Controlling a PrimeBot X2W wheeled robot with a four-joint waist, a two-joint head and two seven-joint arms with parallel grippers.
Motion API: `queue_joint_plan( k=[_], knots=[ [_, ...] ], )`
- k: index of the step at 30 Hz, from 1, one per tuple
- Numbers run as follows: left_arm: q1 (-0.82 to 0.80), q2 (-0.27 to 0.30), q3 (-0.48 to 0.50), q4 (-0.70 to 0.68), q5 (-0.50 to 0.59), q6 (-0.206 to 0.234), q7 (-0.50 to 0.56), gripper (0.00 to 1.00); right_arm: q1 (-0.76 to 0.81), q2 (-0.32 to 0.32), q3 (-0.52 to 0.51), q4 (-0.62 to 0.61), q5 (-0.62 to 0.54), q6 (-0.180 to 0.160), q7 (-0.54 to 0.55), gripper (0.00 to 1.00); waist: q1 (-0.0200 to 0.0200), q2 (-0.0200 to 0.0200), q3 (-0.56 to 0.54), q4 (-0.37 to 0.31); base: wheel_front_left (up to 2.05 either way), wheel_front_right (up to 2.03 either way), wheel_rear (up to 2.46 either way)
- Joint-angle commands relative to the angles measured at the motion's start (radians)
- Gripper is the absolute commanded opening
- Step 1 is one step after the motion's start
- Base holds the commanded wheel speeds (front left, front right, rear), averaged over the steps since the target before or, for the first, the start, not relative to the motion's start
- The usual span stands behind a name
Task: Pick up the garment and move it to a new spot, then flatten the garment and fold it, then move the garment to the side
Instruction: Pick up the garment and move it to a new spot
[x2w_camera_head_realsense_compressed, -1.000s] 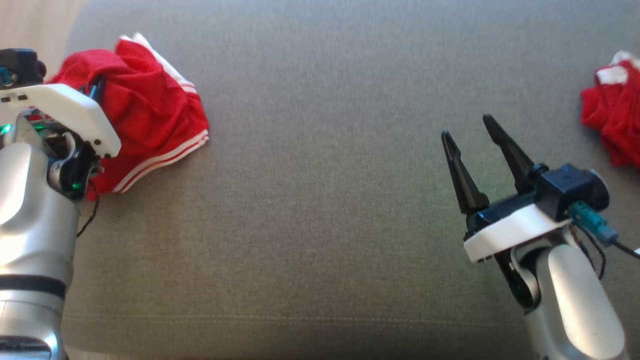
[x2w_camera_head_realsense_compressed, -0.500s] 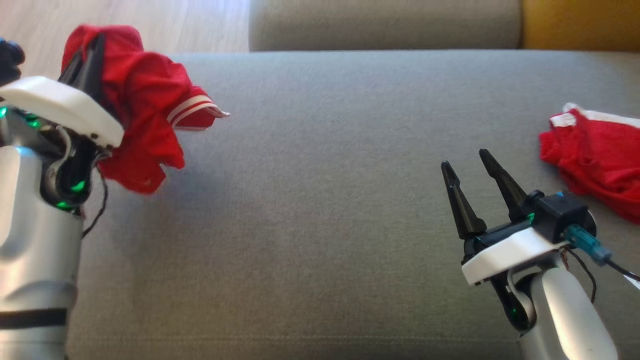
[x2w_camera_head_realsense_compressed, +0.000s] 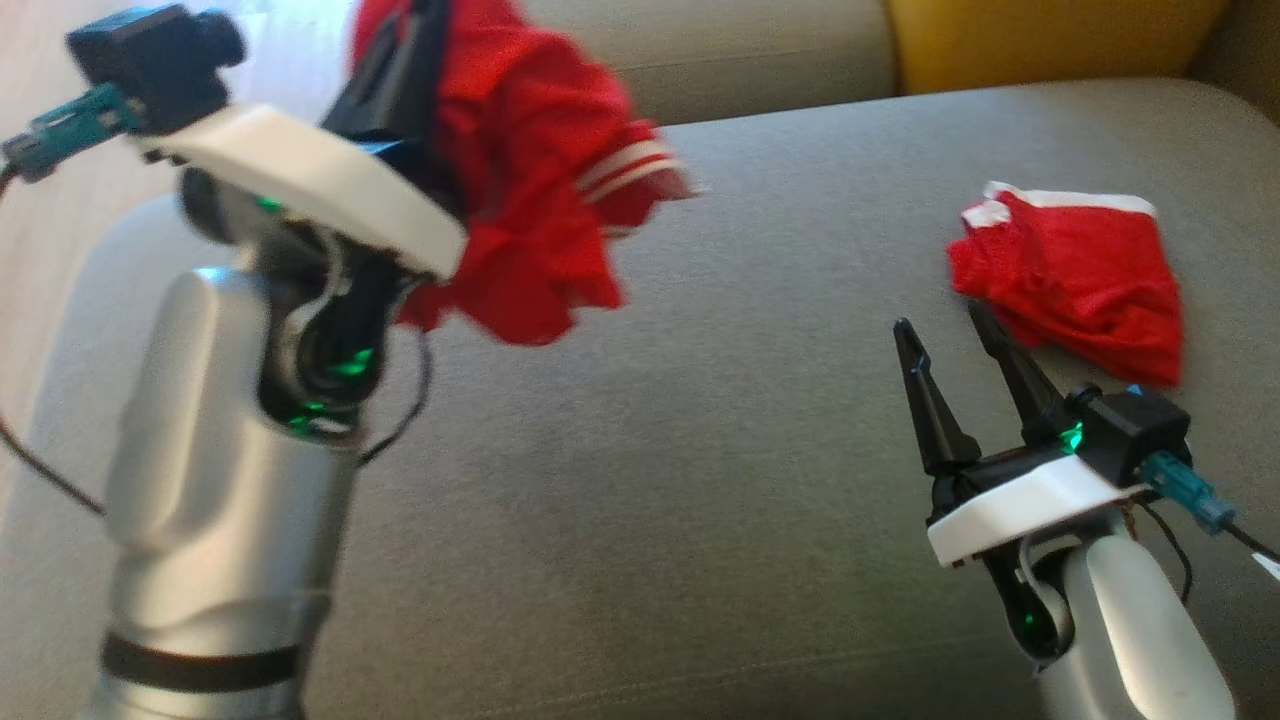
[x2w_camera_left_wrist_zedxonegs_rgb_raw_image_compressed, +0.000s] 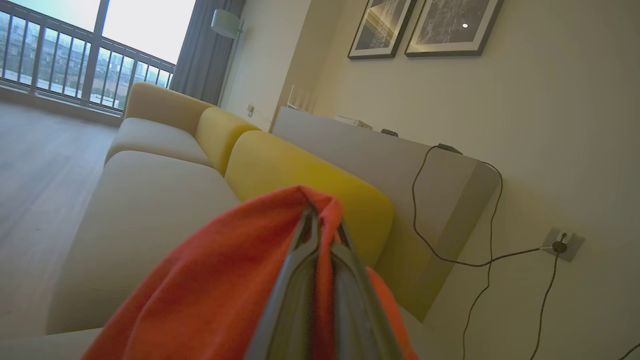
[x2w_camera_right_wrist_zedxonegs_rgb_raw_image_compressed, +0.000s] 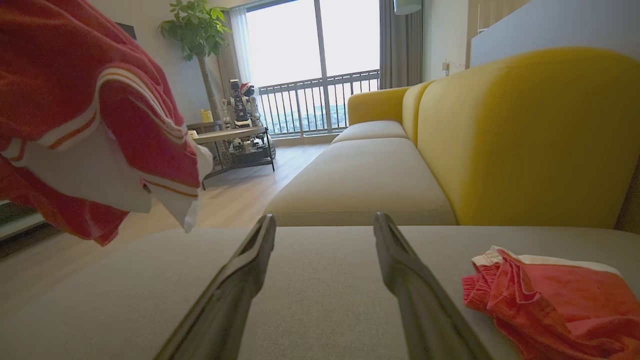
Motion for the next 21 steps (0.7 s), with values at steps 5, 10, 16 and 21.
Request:
queue_joint_plan(
  k=[5,10,16,21],
  knots=[
    [-0.117,-0.060,-0.001,-0.091,-0.110,0.061,-0.016,0.00,-0.076,0.007,0.013,-0.010,0.020,0.000,-0.027,1.00,0.0001,0.0000,0.009,-0.098,0.00,0.00,0.00],
    [-0.140,-0.069,-0.081,-0.109,-0.290,0.164,-0.125,0.00,-0.087,0.007,0.010,0.004,0.033,0.000,-0.034,1.00,0.0001,0.0000,0.020,-0.131,0.00,0.00,0.00],
    [-0.056,-0.043,-0.117,0.081,-0.323,0.203,-0.206,0.00,-0.094,0.007,-0.003,0.008,0.046,0.000,-0.039,1.00,0.0001,0.0000,0.052,-0.130,0.00,0.00,0.00],
    [0.010,0.091,-0.212,0.349,-0.164,0.155,-0.257,0.00,-0.107,0.007,-0.005,0.000,0.044,0.000,-0.039,1.00,0.0001,0.0000,0.083,-0.117,0.00,0.00,0.00]
  ],
)
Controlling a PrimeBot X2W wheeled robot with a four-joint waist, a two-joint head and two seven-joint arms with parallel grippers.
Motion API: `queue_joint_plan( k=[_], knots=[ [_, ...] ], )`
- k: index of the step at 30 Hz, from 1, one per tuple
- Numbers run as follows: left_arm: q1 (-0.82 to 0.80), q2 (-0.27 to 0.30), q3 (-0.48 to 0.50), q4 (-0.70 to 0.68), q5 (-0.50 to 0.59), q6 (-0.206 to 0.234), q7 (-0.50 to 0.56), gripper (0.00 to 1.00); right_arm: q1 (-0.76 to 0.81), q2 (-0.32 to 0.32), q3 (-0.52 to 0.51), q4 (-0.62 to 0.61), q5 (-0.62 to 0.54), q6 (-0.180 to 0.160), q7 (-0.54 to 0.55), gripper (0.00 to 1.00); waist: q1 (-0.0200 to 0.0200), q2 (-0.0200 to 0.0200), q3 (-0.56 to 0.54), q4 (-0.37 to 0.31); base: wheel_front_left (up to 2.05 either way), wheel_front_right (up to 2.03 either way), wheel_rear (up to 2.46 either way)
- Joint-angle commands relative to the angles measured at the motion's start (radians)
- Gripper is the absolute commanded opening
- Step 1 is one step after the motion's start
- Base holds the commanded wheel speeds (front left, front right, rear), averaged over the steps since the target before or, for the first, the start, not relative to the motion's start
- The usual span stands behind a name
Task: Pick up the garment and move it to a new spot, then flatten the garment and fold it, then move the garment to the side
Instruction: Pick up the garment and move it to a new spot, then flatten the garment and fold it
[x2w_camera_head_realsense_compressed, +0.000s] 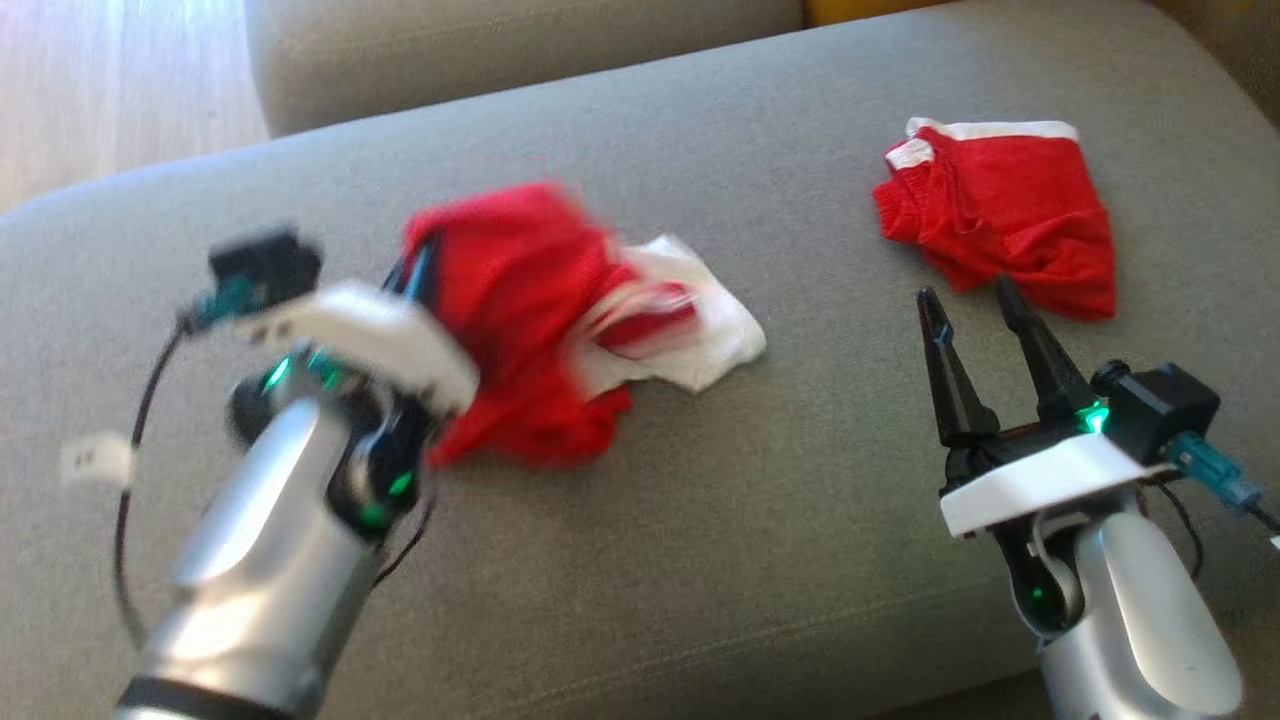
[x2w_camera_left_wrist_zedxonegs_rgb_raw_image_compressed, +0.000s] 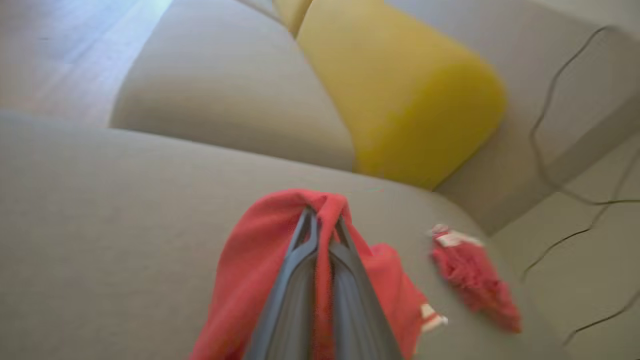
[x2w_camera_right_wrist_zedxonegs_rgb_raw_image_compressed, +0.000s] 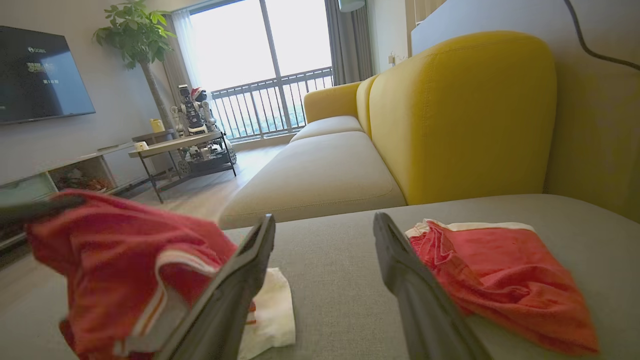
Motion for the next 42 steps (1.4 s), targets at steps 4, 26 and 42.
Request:
queue_joint_plan(
  k=[4,26,42],
  knots=[
    [-0.040,0.072,0.004,0.149,0.072,-0.029,-0.069,0.06,-0.072,0.006,0.027,-0.039,-0.004,0.000,-0.009,1.00,-0.0001,0.0000,0.019,0.020,0.00,0.00,0.00],
    [0.134,0.199,0.103,-0.043,0.344,-0.015,-0.209,1.00,0.003,0.006,0.004,-0.006,-0.106,0.000,-0.009,1.00,-0.0001,0.0000,-0.108,0.191,0.00,0.00,0.00],
    [0.632,0.034,0.327,-0.447,0.626,0.003,-0.210,1.00,0.124,0.006,0.002,-0.012,-0.087,0.000,0.000,1.00,-0.0001,0.0000,-0.145,0.236,0.00,0.00,0.00]
  ],
)
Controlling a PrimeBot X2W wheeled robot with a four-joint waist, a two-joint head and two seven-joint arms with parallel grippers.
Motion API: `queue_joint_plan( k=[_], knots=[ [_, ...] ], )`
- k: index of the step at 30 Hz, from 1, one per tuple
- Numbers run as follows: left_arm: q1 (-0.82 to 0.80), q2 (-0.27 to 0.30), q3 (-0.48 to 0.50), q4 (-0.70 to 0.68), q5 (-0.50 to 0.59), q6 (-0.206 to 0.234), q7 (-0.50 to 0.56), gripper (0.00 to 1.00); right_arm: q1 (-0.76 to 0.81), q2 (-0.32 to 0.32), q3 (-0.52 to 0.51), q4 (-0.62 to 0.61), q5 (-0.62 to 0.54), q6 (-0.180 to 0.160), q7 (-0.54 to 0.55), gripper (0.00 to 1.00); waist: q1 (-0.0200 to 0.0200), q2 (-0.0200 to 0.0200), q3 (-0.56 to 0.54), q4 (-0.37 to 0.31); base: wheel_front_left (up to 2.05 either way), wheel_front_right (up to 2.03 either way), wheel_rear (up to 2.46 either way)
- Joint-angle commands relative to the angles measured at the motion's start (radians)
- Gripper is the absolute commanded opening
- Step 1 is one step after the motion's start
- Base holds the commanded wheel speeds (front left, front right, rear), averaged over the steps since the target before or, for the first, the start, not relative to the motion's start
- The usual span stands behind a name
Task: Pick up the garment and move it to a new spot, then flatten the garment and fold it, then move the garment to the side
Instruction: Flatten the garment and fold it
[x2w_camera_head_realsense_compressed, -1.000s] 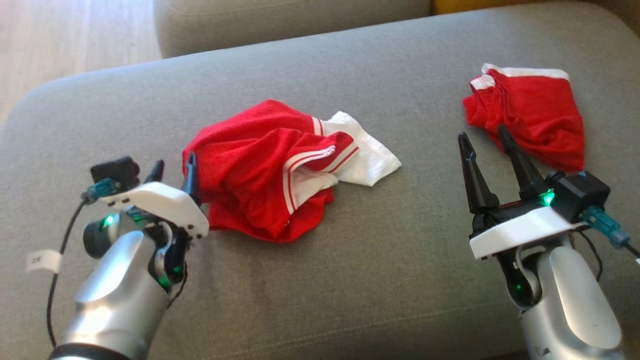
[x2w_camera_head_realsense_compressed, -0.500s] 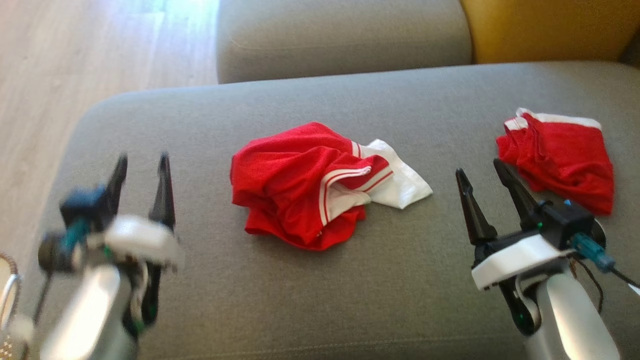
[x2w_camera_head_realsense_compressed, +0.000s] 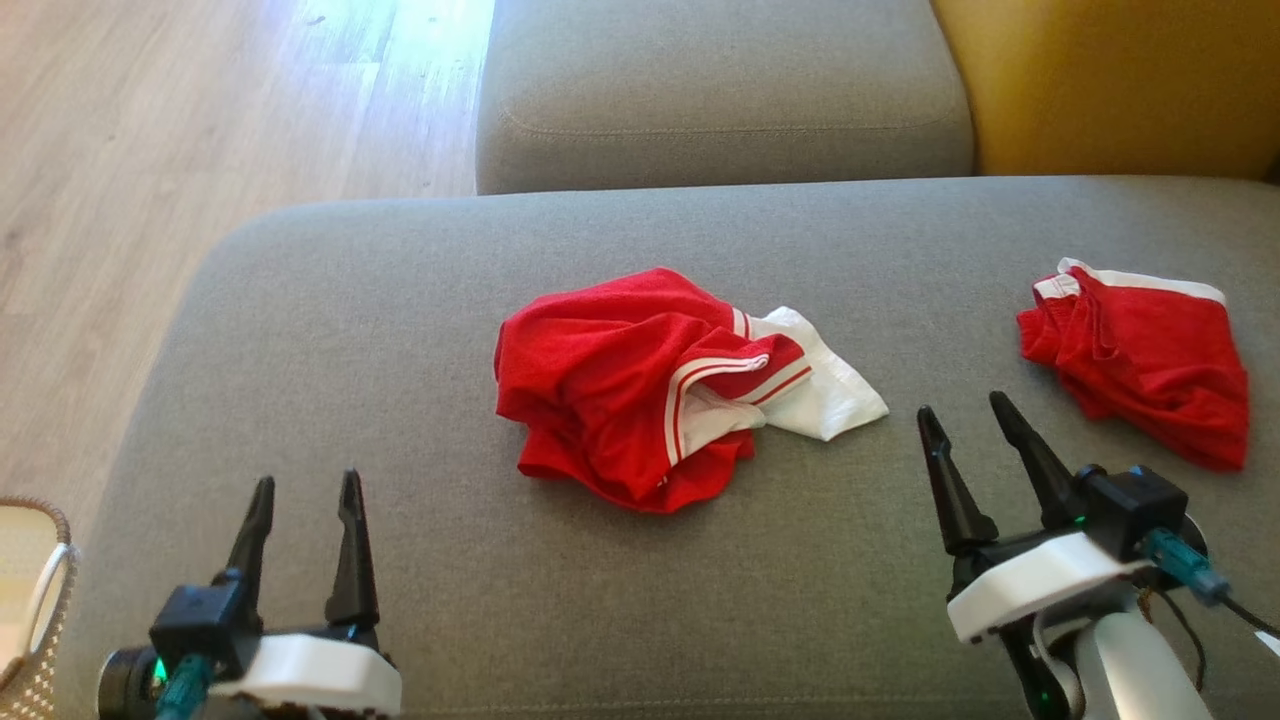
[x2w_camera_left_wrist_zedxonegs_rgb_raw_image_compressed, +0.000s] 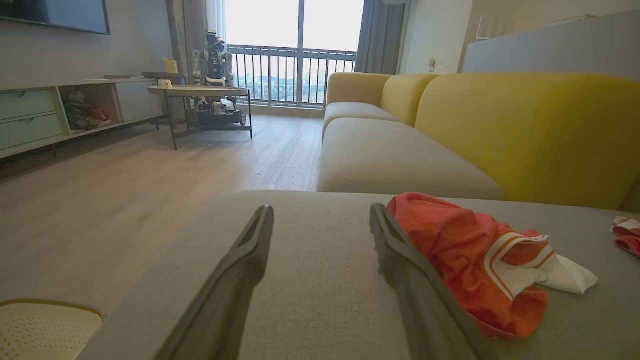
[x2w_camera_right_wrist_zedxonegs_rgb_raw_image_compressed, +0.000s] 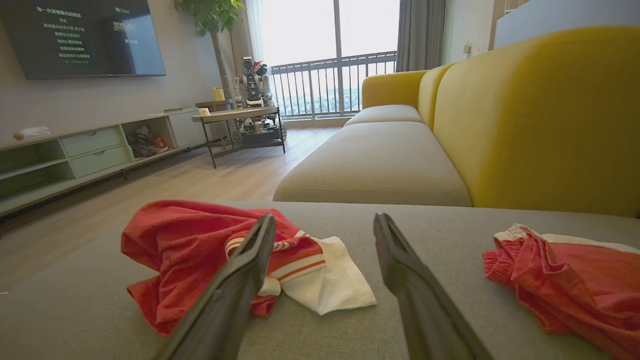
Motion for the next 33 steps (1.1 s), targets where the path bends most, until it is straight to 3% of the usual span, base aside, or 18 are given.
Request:
queue_joint_plan(
  k=[1,6,14,21,28,33],
  knots=[
    [-0.038,-0.009,0.056,-0.037,0.023,-0.019,-0.008,1.00,-0.027,0.002,0.024,-0.031,0.009,0.000,-0.001,1.00,0.0001,0.0000,0.001,0.005,0.00,0.00,0.00],
    [-0.036,-0.054,0.104,-0.031,0.059,-0.074,-0.008,1.00,-0.036,0.002,0.039,-0.045,-0.008,0.000,-0.002,1.00,0.0001,0.0000,0.017,0.030,0.00,0.00,0.00],
    [-0.057,-0.106,0.140,0.009,0.103,-0.139,-0.008,1.00,-0.138,0.002,0.085,0.017,0.156,0.000,0.042,1.00,0.0001,0.0000,0.074,0.103,0.00,0.00,0.00],
    [-0.096,-0.145,0.140,0.035,0.108,-0.180,-0.008,1.00,-0.280,0.002,0.054,0.201,0.284,0.000,0.116,1.00,0.0001,0.0000,0.139,0.184,0.00,0.00,0.00],
    [-0.112,-0.159,0.145,0.054,0.113,-0.190,-0.008,1.00,-0.387,0.002,-0.020,0.417,0.392,0.000,0.146,1.00,0.0001,0.0000,0.163,0.245,0.00,0.00,0.00],
    [-0.111,-0.162,0.143,0.060,0.114,-0.193,-0.008,1.00,-0.438,0.002,-0.014,0.515,0.428,0.000,0.137,1.00,0.0001,0.0000,0.170,0.268,0.00,0.00,0.00]
  ],
)
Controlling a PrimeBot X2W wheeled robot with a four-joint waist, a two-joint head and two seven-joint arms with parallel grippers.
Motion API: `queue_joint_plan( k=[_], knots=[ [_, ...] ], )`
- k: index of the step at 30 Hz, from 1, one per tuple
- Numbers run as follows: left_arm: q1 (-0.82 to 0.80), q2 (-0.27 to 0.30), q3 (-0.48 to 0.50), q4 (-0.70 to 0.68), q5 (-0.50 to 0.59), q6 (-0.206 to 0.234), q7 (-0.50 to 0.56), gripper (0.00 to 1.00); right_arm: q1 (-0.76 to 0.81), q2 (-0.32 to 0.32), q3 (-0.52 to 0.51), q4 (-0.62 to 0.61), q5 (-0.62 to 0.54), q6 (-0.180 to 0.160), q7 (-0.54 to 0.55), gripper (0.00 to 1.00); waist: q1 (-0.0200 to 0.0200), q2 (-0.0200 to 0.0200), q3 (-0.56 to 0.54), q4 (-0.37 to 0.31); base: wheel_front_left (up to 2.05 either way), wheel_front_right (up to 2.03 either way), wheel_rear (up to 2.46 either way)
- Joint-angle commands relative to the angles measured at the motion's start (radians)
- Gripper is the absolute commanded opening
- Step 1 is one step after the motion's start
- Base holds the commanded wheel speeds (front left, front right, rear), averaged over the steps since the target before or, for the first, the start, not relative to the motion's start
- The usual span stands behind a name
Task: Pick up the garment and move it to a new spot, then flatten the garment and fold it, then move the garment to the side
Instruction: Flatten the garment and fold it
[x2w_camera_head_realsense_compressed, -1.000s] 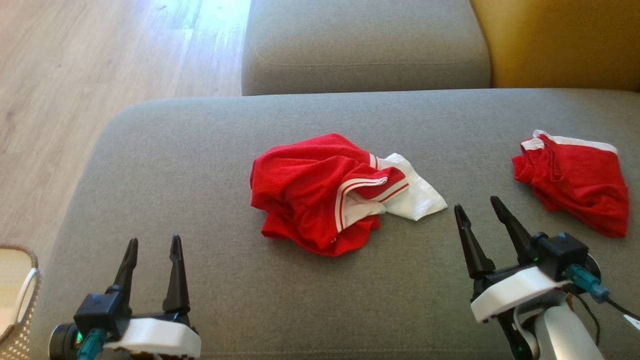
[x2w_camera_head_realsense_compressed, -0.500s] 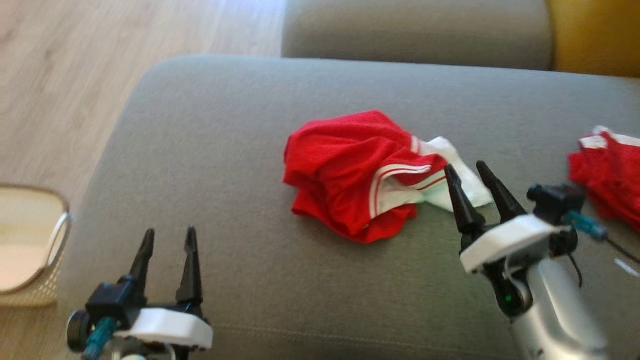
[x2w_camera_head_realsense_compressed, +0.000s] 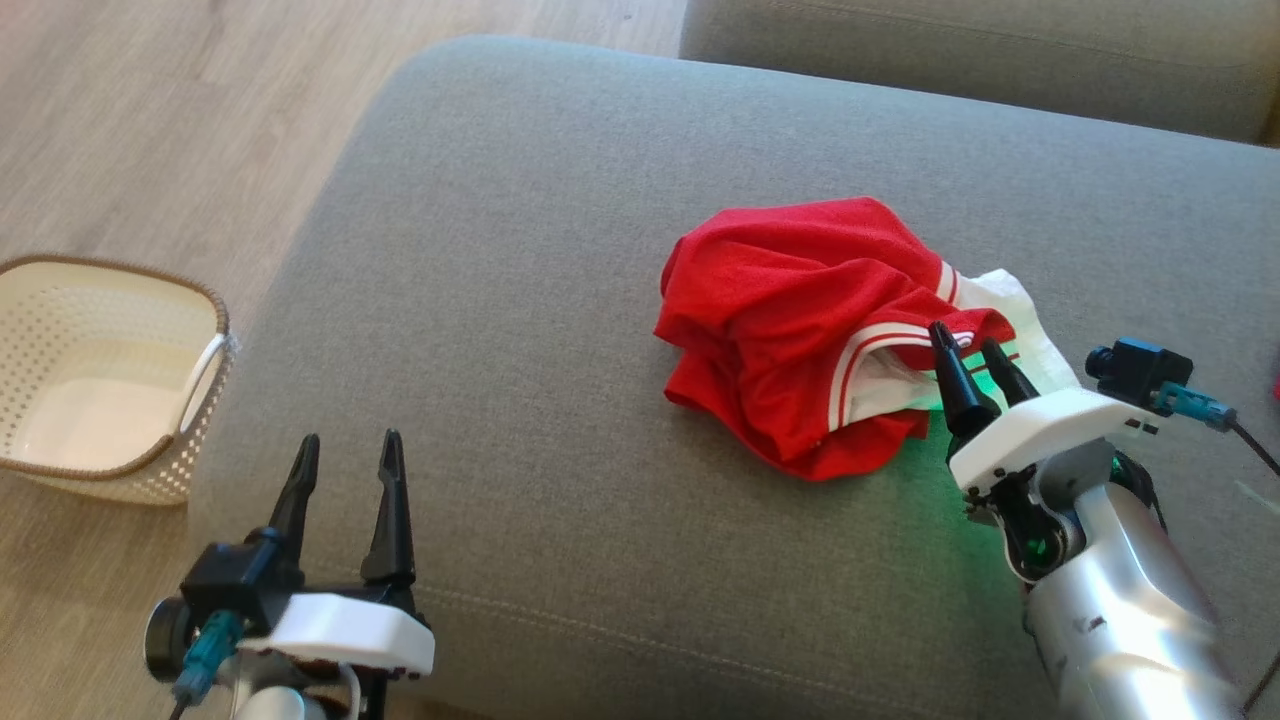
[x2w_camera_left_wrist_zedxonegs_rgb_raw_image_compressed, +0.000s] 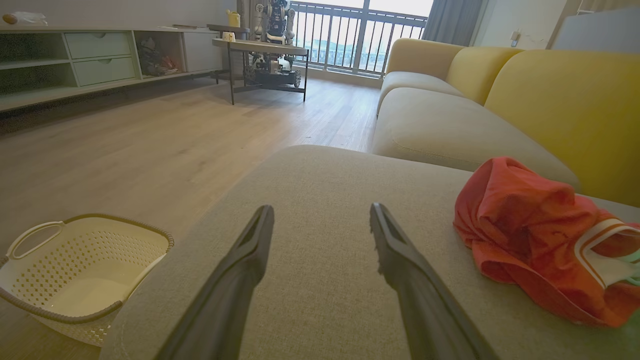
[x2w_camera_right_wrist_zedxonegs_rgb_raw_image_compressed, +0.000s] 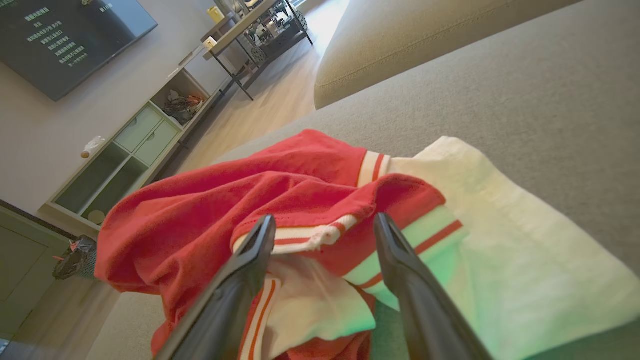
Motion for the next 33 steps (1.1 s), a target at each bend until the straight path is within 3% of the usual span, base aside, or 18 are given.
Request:
queue_joint_plan(
  k=[1,7,8,9,15,19,29,33],
  knots=[
    [-0.042,-0.004,0.033,-0.027,0.010,-0.002,-0.008,1.00,-0.047,0.004,0.026,-0.016,0.012,0.000,-0.009,1.00,-0.0001,0.0000,0.003,0.005,0.00,0.00,0.00],
    [-0.048,-0.005,0.020,-0.027,0.000,0.003,-0.008,1.00,-0.105,0.004,0.030,0.095,0.057,0.000,-0.012,1.00,-0.0001,0.0000,0.012,0.017,0.00,0.00,0.00],
    [-0.050,-0.005,0.016,-0.027,-0.004,0.006,-0.008,1.00,-0.115,0.004,0.026,0.112,0.072,0.000,-0.013,0.75,-0.0001,0.0000,0.013,0.018,0.00,0.00,0.00],
    [-0.051,-0.005,0.013,-0.027,-0.011,0.009,-0.008,1.00,-0.125,0.004,0.025,0.127,0.087,0.000,-0.014,0.00,-0.0001,0.0000,0.013,0.019,0.00,0.00,0.00],
    [-0.053,-0.005,0.000,-0.028,-0.024,0.026,-0.008,1.00,-0.160,0.003,0.047,0.160,0.089,0.000,-0.089,0.00,-0.0001,0.0000,-0.001,0.010,0.00,0.00,0.00],
    [-0.046,-0.005,0.010,-0.033,-0.011,0.025,-0.008,1.00,-0.161,-0.025,0.040,0.108,0.053,0.000,-0.141,0.00,-0.0001,0.0000,-0.031,-0.009,0.00,0.00,0.00],
    [0.013,-0.005,0.042,-0.044,0.005,0.013,-0.008,1.00,-0.124,-0.120,-0.159,-0.252,-0.093,0.000,-0.155,0.00,-0.0001,0.0000,-0.147,-0.067,0.00,0.00,0.00],
    [0.030,-0.005,0.045,-0.053,-0.005,0.014,-0.008,1.00,-0.172,-0.141,-0.188,-0.393,-0.167,0.000,-0.092,0.00,-0.0001,0.0000,-0.165,-0.077,0.00,0.00,0.00]
  ],
)
